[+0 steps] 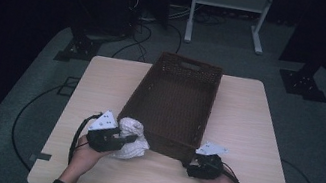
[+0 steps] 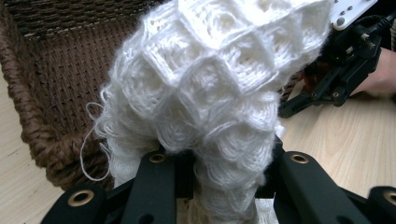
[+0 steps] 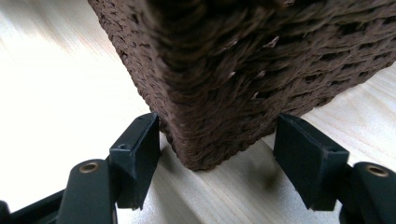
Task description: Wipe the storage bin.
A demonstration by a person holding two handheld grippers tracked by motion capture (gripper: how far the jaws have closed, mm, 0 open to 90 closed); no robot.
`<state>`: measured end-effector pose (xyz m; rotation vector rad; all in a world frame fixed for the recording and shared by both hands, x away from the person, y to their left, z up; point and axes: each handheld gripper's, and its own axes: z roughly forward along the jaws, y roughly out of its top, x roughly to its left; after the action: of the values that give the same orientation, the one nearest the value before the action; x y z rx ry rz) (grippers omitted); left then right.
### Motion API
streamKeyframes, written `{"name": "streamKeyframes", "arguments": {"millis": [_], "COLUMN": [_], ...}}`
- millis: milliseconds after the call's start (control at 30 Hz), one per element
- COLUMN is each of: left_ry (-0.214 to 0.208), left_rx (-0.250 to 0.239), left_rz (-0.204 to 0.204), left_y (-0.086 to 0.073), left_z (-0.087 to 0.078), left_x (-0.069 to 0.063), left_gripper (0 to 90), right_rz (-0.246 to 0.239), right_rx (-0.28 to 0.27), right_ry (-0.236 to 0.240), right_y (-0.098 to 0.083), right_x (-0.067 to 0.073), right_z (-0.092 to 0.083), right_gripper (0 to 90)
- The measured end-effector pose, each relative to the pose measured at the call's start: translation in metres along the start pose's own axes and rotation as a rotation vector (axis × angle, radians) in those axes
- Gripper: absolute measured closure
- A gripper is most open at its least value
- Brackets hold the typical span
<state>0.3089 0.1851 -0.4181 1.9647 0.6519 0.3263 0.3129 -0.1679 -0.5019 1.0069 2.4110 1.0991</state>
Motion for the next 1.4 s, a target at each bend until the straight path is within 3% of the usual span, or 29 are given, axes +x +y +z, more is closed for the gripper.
{"name": "streamKeyframes", "arguments": {"millis": [300, 533, 800, 1000, 1167, 1400], "left_ry": [-0.014, -0.035, -0.034, -0.047, -0.058, -0.052], "left_rx": [0.011, 0.050, 0.147, 0.177, 0.228, 0.227], "left_rz": [-0.006, -0.010, 0.020, 0.008, 0.002, 0.020], "left_y": [-0.003, -0.010, -0.020, -0.026, -0.034, -0.032], "left_z": [0.007, 0.019, 0.038, 0.047, 0.055, 0.053], "left_x": [-0.001, -0.002, -0.006, -0.005, -0.004, -0.005], "left_gripper": [67.8, 67.8, 67.8, 67.8, 67.7, 67.7], "right_rz": [0.001, 0.003, 0.003, 0.003, 0.002, 0.003], "right_rx": [0.000, 0.001, 0.001, 0.001, 0.001, 0.001], "right_ry": [-0.001, -0.001, -0.001, -0.001, -0.001, -0.001], "right_y": [0.000, 0.000, 0.000, 0.000, 0.000, 0.000], "right_x": [0.000, 0.000, 0.000, 0.000, 0.000, 0.000], "right_z": [0.000, 0.000, 0.000, 0.000, 0.000, 0.000], "right_gripper": [31.2, 31.2, 31.2, 31.2, 31.2, 31.2]}}
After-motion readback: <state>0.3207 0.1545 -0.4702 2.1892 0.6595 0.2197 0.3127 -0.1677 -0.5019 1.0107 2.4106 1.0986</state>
